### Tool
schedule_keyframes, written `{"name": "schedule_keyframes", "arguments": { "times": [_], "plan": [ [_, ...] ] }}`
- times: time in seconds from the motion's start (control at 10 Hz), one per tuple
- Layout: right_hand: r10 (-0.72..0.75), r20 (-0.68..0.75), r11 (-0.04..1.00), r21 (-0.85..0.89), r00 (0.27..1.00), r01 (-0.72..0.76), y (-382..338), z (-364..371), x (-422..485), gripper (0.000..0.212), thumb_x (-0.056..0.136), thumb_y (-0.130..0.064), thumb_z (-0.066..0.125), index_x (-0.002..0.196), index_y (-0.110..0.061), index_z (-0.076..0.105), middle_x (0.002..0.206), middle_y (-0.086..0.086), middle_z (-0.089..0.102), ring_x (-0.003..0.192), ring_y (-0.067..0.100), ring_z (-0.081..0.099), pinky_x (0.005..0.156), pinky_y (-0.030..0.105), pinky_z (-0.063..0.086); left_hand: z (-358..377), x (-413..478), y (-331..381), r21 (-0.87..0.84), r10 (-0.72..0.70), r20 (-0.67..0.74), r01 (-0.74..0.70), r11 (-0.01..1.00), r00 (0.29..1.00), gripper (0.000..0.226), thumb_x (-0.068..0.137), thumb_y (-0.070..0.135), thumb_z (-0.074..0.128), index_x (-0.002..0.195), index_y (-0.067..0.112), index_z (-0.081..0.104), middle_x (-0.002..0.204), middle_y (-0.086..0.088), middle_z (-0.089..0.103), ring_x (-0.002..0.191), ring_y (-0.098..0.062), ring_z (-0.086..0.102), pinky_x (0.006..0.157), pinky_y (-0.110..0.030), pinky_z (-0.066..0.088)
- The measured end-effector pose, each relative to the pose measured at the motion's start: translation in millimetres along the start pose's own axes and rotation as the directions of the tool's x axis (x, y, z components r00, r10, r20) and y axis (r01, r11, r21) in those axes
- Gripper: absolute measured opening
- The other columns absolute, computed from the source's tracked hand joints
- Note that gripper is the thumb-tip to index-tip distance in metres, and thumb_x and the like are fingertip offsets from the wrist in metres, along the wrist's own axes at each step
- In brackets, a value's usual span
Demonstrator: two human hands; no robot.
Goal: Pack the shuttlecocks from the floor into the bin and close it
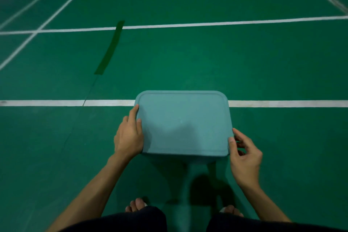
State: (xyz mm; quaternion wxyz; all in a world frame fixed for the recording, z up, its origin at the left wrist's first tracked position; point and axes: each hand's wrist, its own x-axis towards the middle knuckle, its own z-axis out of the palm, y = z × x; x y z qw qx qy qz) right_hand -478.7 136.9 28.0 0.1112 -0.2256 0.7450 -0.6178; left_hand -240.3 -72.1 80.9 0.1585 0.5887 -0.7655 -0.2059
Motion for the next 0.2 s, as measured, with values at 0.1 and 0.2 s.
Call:
{"name": "schedule_keyframes", "arguments": {
  "times": [0.1,0.2],
  "plan": [
    [-0.001,-0.005,0.998,-0.067,1.0,0.0,-5,5,4,0.027,0.094,-0.01,0.07,0.121,-0.012,0.073,0.11,0.006,0.075,0.094,0.025,0.071,0.076,0.037,0.059,-9,12,1,-0.019,0.002,0.128,0.001,1.0,0.992,0.052,0.106,0.032,0.04,0.156,0.028,0.029,0.14,-0.012,0.056,0.123,-0.037,0.055,0.095,-0.047,0.044],
    [0.125,0.085,0.991,-0.057,0.988,-0.121,-12,-12,10,0.029,0.093,-0.015,0.073,0.122,-0.019,0.074,0.099,0.0,0.077,0.085,0.018,0.072,0.078,0.024,0.057,-36,23,6,-0.335,-0.047,0.366,0.178,0.925,0.93,0.057,0.105,0.032,0.052,0.158,0.029,0.03,0.155,-0.003,0.046,0.141,-0.028,0.046,0.115,-0.042,0.037]
  ]
}}
